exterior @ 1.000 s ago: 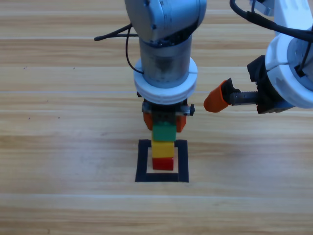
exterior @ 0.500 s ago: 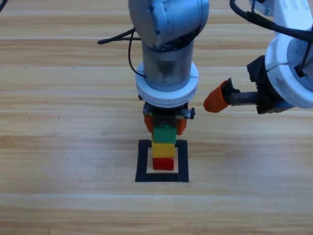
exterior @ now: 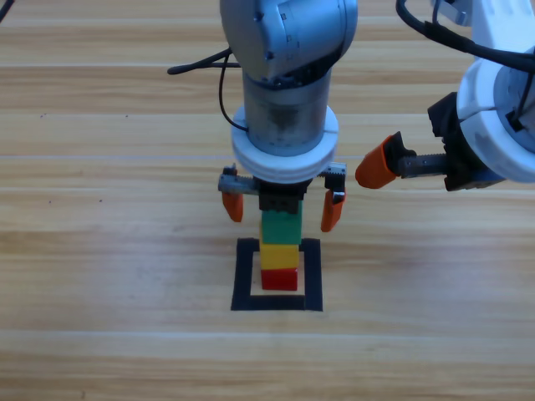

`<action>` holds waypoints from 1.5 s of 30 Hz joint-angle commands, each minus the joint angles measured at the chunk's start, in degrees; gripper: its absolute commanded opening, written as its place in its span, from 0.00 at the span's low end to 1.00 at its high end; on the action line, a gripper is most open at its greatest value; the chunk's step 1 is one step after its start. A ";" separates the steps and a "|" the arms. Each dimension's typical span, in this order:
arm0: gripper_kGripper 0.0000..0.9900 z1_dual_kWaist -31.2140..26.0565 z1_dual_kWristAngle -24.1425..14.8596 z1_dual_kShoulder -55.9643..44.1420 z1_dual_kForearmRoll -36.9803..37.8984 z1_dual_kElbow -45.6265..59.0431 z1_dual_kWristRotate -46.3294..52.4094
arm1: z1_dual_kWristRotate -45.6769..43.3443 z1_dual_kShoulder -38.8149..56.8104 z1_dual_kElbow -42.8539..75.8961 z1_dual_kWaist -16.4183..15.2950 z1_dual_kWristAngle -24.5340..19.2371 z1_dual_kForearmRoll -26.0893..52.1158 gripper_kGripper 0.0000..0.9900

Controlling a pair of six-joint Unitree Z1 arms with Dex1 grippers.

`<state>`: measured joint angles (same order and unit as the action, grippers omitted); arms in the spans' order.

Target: Stack the blocks in the rectangular block: red at the bottom, yellow in the middle, green on top

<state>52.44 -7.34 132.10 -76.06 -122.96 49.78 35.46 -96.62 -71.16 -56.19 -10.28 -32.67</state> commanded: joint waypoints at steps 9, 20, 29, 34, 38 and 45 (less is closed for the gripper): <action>1.00 -1.82 -9.88 -16.88 -1.81 8.08 5.06 | -1.27 -1.46 1.90 1.25 -0.53 -0.55 1.00; 1.00 -1.73 -14.28 -43.68 27.73 50.53 0.23 | -1.27 -2.25 1.63 0.29 -0.53 -0.38 1.00; 1.00 -1.73 -11.11 -57.22 55.85 78.13 -13.30 | -1.27 -2.25 1.72 0.29 -0.97 -0.38 1.00; 1.00 -1.73 -8.83 -61.08 67.45 84.99 -23.76 | -1.27 -2.25 1.72 0.29 -0.97 -0.38 1.00; 1.00 -1.73 -7.60 -63.81 68.42 85.34 -27.81 | -1.27 -2.25 1.81 0.29 -0.97 -0.38 1.00; 1.00 -1.73 -6.54 -61.88 67.01 81.38 -31.06 | -1.27 -2.08 1.81 0.29 -1.06 -0.38 1.00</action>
<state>51.44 -14.40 68.80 -8.26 -39.29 20.46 34.94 -96.63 -71.03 -56.16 -10.34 -32.72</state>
